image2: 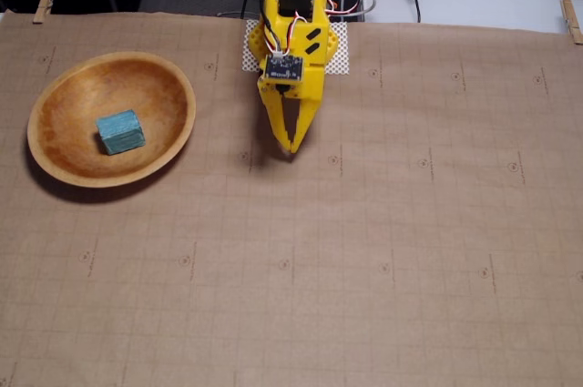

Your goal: Grasp a blue block and put it in the bowl.

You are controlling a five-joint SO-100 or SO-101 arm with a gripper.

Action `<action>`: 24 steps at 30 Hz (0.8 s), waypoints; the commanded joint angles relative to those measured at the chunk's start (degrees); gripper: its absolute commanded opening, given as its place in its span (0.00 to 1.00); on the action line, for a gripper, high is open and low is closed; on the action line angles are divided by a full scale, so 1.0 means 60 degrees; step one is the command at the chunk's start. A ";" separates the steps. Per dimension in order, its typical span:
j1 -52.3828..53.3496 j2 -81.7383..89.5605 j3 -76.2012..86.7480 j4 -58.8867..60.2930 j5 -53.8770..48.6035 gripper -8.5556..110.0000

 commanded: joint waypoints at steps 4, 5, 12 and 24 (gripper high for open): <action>0.0029 0.1289 -0.0249 0.2183 -0.0117 0.05; 0.0029 0.1494 -0.0264 0.2446 -0.0117 0.05; -0.0059 0.1626 -0.0278 0.2520 -0.0132 0.05; -0.0059 0.1567 -0.0278 0.2490 -0.0103 0.05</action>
